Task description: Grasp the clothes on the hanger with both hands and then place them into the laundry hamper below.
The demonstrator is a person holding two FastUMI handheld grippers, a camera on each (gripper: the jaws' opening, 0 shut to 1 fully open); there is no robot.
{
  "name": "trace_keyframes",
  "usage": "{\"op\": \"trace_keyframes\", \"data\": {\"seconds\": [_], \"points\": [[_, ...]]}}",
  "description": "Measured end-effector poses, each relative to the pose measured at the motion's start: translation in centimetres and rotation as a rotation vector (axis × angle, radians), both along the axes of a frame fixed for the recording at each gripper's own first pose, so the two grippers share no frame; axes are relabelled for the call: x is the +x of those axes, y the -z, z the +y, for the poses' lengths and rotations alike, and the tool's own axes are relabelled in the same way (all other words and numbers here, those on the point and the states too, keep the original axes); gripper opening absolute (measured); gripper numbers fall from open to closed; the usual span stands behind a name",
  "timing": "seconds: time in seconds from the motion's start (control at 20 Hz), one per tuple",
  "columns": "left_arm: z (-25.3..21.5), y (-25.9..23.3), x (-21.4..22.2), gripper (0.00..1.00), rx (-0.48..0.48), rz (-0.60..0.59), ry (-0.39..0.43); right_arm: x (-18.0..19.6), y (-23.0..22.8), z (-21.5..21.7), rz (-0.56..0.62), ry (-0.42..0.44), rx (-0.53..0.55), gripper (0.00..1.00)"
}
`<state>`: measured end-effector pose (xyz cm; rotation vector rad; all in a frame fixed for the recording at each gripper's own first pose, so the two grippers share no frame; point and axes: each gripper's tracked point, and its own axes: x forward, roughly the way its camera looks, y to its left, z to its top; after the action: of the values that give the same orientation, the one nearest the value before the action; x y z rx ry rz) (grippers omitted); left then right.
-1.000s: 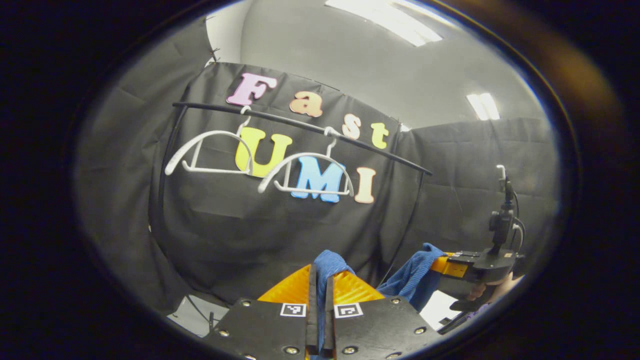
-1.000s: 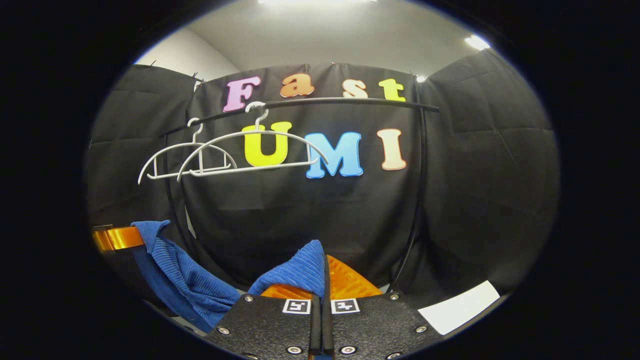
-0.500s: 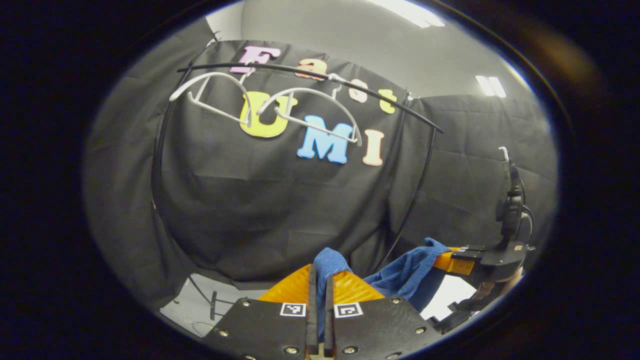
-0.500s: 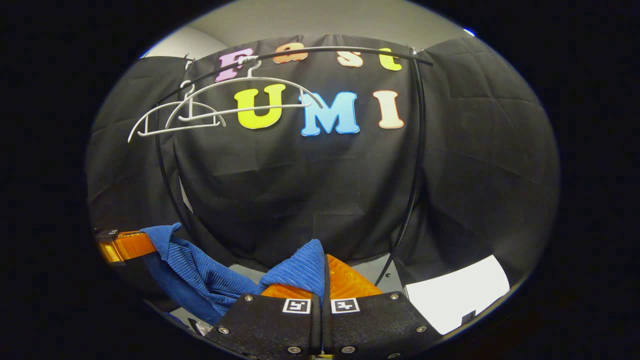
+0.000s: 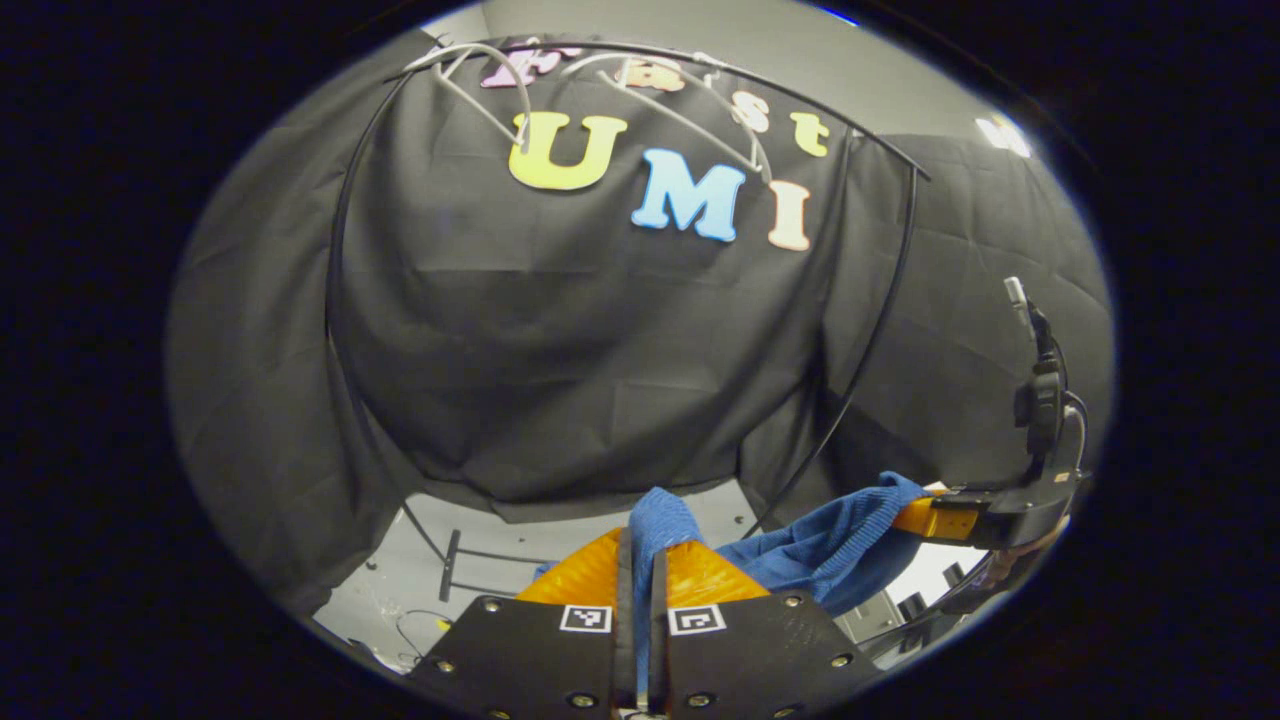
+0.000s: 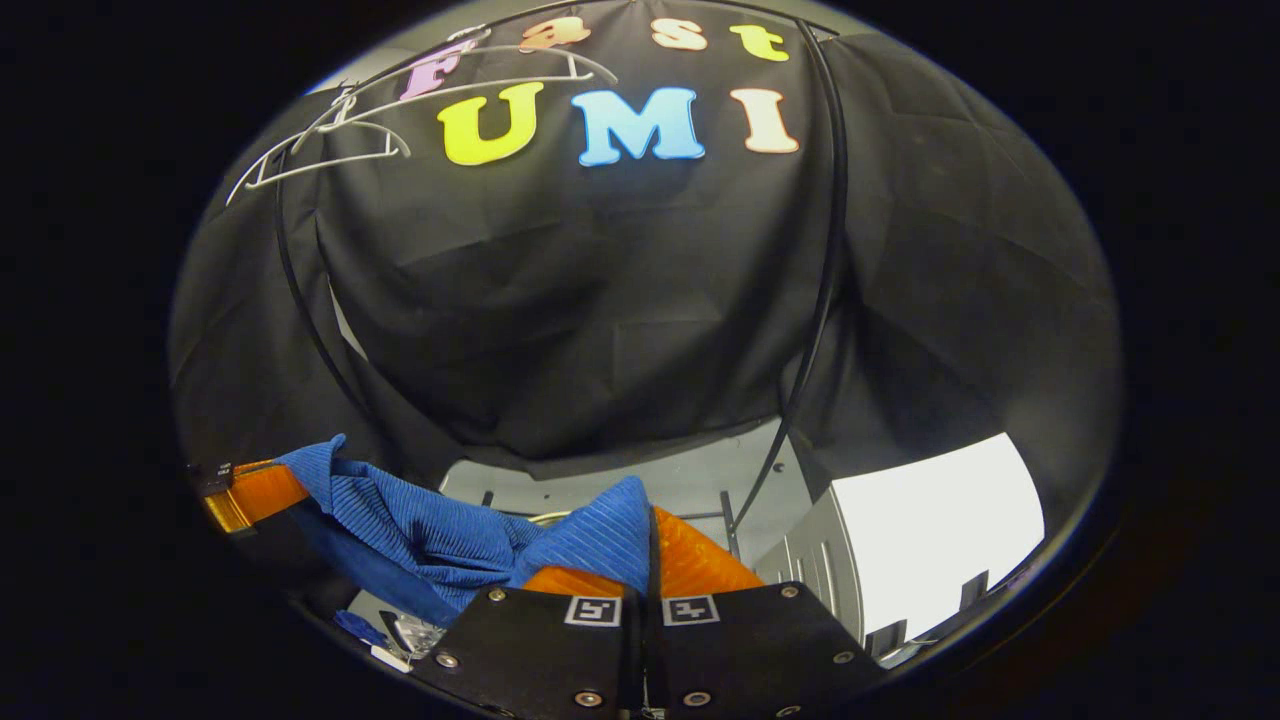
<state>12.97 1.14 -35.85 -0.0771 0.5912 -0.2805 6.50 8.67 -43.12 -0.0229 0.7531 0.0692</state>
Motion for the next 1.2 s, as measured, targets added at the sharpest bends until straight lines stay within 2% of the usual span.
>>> {"op": "trace_keyframes", "data": {"seconds": [0.25,0.7,0.9,0.95,1.05,1.15,1.2], "points": [[-0.6,4.2,-0.4,0.06,0.049,0.090,-0.001,-0.9,4.3,-0.1,0.077,0.006,0.007,0.01],[-0.7,5.1,-0.4,0.06,0.056,0.141,0.015,-1.7,6.1,-0.2,0.137,0.017,-0.022,0.02],[-1.0,6.0,-0.2,0.05,0.099,0.189,0.014,-2.8,7.3,-0.1,0.196,0.023,-0.029,0.06],[-1.3,6.1,-0.5,0.07,0.101,0.205,0.011,-3.1,7.5,-0.1,0.211,0.025,-0.031,0.07],[-0.9,6.5,-0.6,0.06,0.098,0.233,-0.004,-3.4,7.8,-0.2,0.232,0.032,-0.032,0.10],[-1.1,7.2,-0.7,0.06,0.077,0.266,-0.003,-3.9,8.3,0.1,0.252,0.028,-0.014,0.15],[-1.1,7.4,-0.7,0.06,0.057,0.275,-0.004,-4.4,8.1,0.4,0.262,0.024,-0.008,0.22]]}}
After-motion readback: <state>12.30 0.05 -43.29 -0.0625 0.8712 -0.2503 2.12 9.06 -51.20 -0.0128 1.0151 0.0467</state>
